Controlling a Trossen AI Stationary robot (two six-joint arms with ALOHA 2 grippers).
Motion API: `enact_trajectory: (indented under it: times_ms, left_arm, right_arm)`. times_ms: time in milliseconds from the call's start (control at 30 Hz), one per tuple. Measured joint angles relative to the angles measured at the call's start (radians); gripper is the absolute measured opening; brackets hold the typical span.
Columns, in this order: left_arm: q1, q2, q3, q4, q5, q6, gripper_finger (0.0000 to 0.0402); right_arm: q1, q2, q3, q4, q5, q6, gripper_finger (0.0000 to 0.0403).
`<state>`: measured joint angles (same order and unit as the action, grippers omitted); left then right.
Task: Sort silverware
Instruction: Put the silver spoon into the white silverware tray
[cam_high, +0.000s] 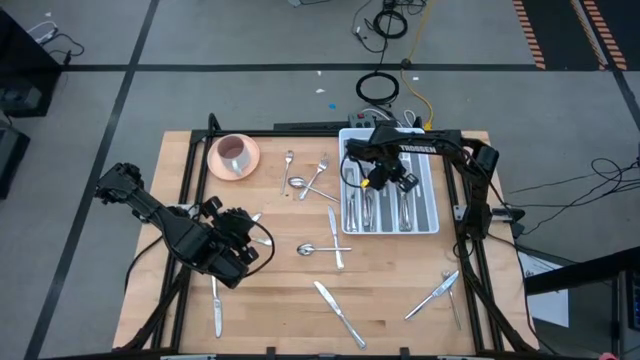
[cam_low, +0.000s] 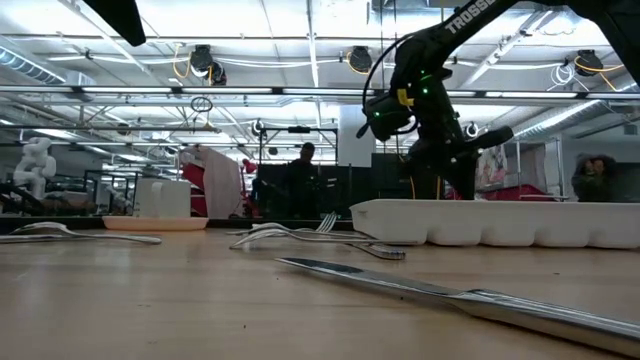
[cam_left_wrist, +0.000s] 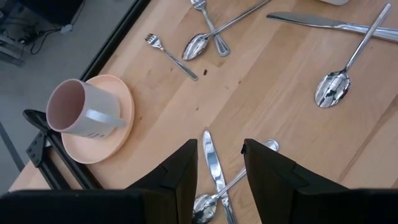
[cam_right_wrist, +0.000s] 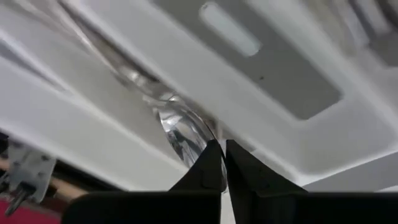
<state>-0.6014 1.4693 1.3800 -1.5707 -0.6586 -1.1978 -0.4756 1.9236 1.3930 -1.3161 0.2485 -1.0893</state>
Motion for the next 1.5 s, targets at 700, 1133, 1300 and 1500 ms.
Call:
enact_trajectory:
  times_ms: [700,1133,1300,1500]
  left_arm:
    - [0.000,0.000,0.000,0.000,-0.001,0.003,0.0138]
    - [0.001,0.000,0.000,0.000,-0.006,0.008,0.0138]
    - [0.001,0.000,0.000,0.000,-0.006,0.008,0.0138]
    - [0.001,0.000,0.000,0.001,-0.006,0.007,0.0138]
  right_arm:
    - [0.000,-0.001,-0.081,0.045,-0.040,0.085,0.0000]
    - [0.000,-0.001,-0.083,0.072,-0.045,0.244,0.0010]
    - [-0.001,-0.001,-0.083,0.072,-0.064,0.305,0.0051]
    - [-0.001,-0.001,-0.083,0.065,-0.091,0.348,0.0099]
